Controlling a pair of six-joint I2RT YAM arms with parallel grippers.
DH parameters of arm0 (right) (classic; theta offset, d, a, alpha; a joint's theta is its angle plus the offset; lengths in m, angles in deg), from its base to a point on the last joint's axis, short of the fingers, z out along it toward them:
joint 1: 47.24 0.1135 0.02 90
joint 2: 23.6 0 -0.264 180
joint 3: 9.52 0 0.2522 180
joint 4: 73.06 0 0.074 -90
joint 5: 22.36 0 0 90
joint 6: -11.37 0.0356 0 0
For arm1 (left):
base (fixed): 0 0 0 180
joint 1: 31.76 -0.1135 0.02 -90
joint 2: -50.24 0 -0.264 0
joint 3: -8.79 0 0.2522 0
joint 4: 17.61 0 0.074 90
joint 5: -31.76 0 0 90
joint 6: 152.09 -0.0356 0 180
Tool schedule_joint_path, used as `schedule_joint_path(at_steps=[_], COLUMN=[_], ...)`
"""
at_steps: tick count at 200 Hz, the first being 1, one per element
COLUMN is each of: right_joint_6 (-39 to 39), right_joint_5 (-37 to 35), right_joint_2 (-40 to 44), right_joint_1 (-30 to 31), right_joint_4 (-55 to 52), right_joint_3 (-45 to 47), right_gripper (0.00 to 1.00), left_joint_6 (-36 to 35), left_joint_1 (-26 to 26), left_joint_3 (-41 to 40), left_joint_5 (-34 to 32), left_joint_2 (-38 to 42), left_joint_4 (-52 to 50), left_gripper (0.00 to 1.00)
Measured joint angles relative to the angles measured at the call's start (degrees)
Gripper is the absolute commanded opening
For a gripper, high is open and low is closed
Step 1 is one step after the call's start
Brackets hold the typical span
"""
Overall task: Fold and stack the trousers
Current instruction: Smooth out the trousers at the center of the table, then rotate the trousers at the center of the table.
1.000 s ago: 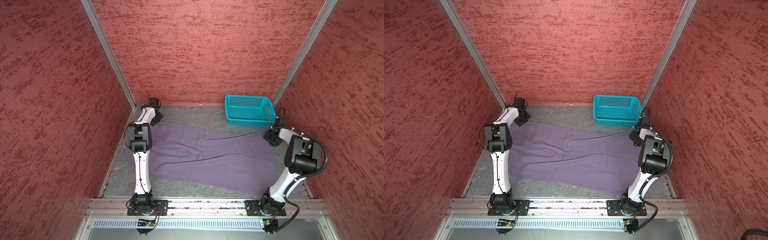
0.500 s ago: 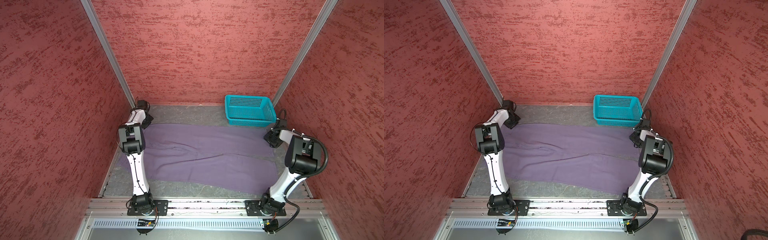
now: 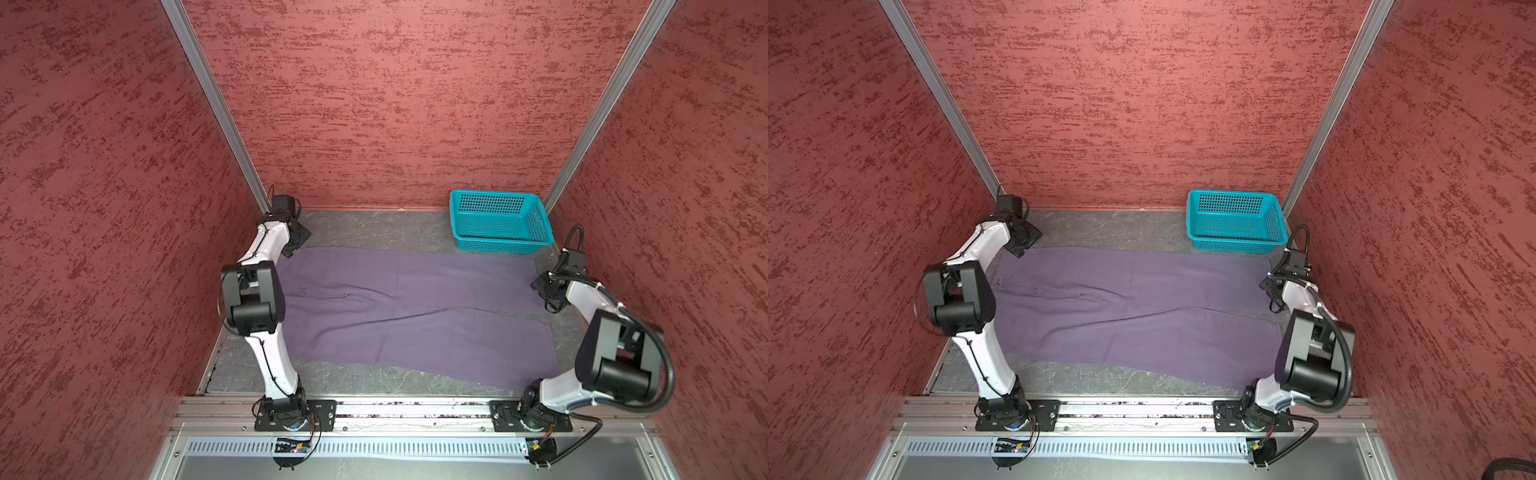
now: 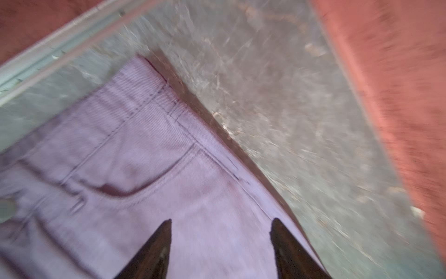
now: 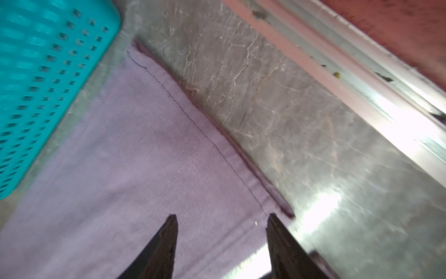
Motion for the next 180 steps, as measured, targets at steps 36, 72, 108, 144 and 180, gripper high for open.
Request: schedule_joint_path(at_steps=[36, 72, 108, 144, 180], right_joint_6=[1.3, 5.0, 9.2, 15.1, 18.7], right_joint_5=[-0.7, 0.8, 1.4, -1.5, -5.4], right_joint_2=[12.5, 15.3, 14.6, 22.1, 29.8], right_joint_1=[0.0, -0.2, -1.4, -3.8, -7.4], right_joint_4=[-0.3, -0.1, -0.6, -1.9, -6.7], right_joint_3=[8.0, 14.7, 19.8, 24.0, 25.5], right_gripper=[0.80, 0.98, 0.99, 0.99, 0.99], left_joint_6=[0.0, 0.9, 1.5, 1.4, 1.4], left_joint_1=[-1.7, -1.6, -2.3, -2.4, -2.4], left_joint_3=[-10.3, -25.2, -33.6, -34.2, -34.7], left_joint_5=[1.6, 4.0, 6.0, 7.0, 8.4], left_joint_2=[14.4, 23.3, 26.2, 28.6, 30.6], left_joint_4=[1.0, 2.0, 1.5, 1.3, 1.6], left_gripper=[0.76, 0.78, 0.79, 0.80, 0.80])
